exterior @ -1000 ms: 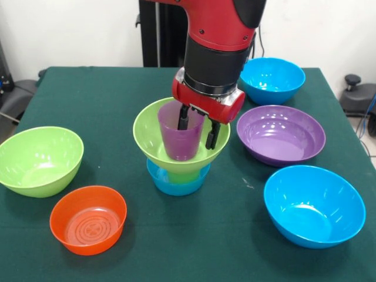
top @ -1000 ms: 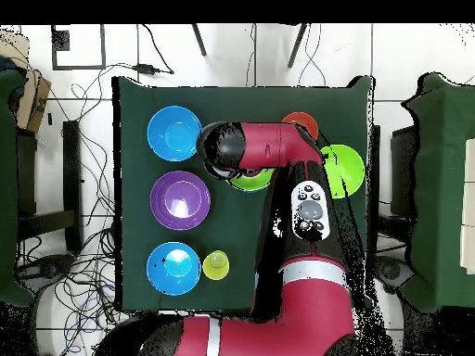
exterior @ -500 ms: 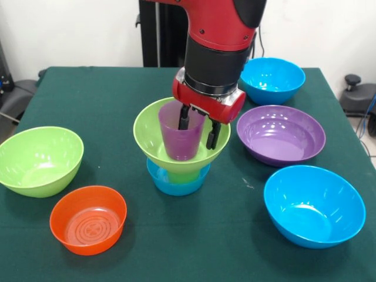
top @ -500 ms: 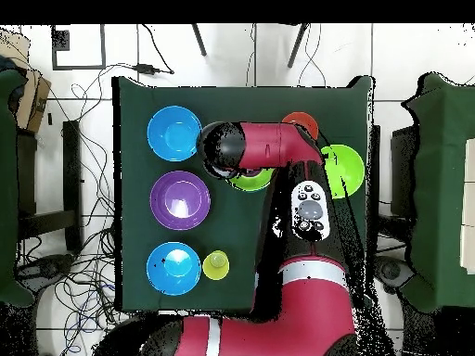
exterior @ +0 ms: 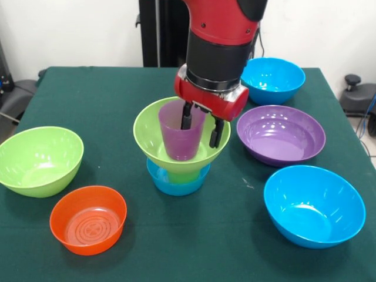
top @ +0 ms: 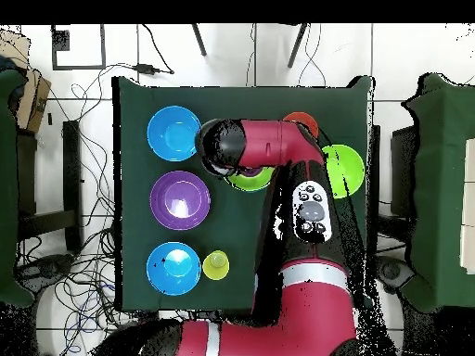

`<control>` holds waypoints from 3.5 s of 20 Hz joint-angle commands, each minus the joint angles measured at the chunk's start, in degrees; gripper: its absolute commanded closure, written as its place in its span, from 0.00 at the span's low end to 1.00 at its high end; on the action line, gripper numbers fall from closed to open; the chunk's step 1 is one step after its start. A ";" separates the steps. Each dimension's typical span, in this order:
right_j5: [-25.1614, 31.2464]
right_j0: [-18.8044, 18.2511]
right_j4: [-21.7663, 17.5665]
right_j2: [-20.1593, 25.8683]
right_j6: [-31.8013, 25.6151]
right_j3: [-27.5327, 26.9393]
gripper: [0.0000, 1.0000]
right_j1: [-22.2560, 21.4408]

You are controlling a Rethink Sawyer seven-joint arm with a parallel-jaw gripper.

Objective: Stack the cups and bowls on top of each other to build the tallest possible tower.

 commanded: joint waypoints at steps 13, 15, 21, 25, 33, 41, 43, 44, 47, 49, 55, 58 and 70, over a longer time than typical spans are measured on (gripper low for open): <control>7.76 1.11 2.46 3.42 -2.50 0.54 0.00 -5.92; 8.80 1.36 2.57 3.29 -2.50 0.47 0.00 -6.50; 13.50 3.53 3.31 2.51 -0.01 -0.92 0.00 -8.45; 16.79 5.77 4.09 1.67 2.96 -2.08 0.00 -9.47; 16.13 8.04 5.80 0.00 5.80 2.23 0.00 -12.47; 10.93 10.11 6.96 -2.89 9.24 8.18 0.00 -13.23; 10.69 11.29 7.04 -4.88 11.98 8.79 0.00 -13.17; 10.14 11.75 7.07 -5.83 13.02 9.14 0.00 -12.92; 7.15 12.21 7.40 -7.78 14.43 10.88 0.00 -12.23; 5.85 12.43 8.09 -8.63 14.90 11.69 0.00 -11.77; 2.73 14.65 10.71 -11.91 17.98 15.06 0.00 -11.17; 1.95 15.89 12.26 -13.39 19.56 16.27 0.00 -10.83; 0.33 20.27 15.35 -16.78 23.70 18.57 0.00 -10.07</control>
